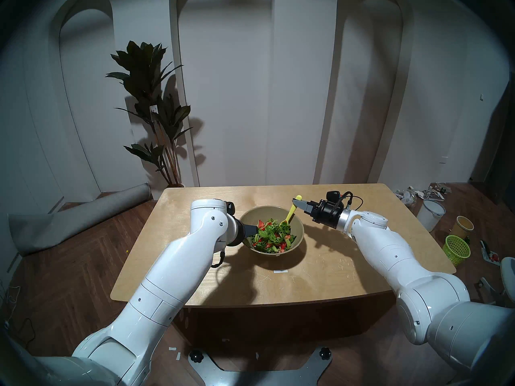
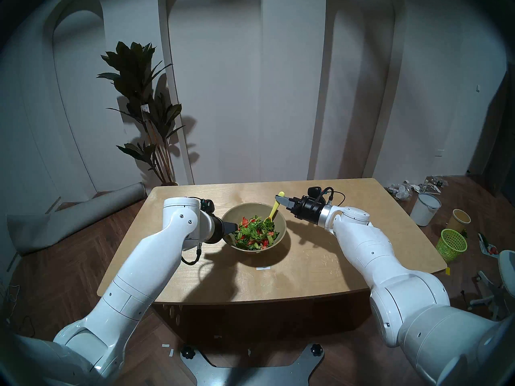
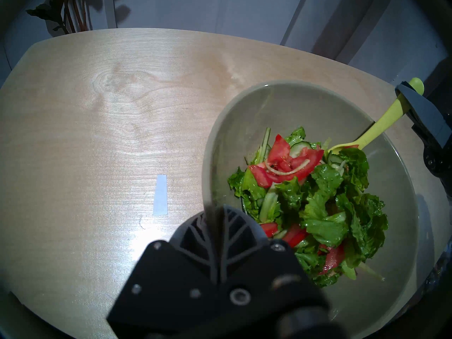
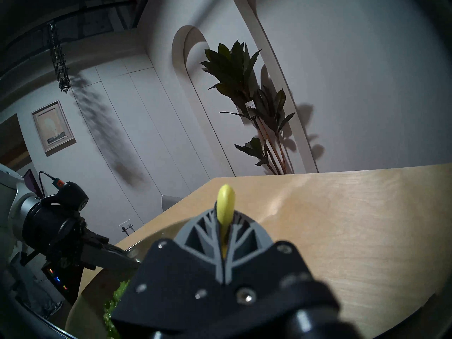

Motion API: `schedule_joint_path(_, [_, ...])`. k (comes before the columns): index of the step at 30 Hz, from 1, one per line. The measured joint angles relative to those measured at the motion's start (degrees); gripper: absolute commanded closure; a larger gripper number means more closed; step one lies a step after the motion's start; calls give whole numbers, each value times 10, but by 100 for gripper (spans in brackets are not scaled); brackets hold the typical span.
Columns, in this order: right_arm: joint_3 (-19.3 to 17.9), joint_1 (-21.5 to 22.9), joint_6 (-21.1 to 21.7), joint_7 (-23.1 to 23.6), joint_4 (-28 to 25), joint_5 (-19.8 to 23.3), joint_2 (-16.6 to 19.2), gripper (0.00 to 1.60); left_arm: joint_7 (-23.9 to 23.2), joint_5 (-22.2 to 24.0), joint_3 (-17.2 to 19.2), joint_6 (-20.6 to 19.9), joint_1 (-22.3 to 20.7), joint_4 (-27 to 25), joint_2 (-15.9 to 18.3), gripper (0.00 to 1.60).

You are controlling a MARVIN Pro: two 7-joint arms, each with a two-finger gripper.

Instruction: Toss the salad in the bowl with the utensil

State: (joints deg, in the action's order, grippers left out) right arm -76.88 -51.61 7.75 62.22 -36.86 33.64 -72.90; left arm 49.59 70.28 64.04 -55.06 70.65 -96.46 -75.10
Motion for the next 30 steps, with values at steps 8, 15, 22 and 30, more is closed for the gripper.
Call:
schedule_joint_path(8, [4, -1, 36, -2, 0, 11, -15, 160, 0, 0, 0, 0, 0, 0, 0, 160])
schedule_joint_path(15, [-12, -12, 71, -30, -2, 35, -32, 160, 0, 0, -1, 0, 0, 0, 1, 160])
schedule_joint_path(22, [-29, -39, 103, -49, -30, 61, -45, 160, -1, -3, -1, 0, -1, 0, 2, 160])
schedule_joint_path(30, [-50, -75, 136, -85, -81, 84, -50, 160, 0, -5, -1, 0, -1, 0, 3, 160])
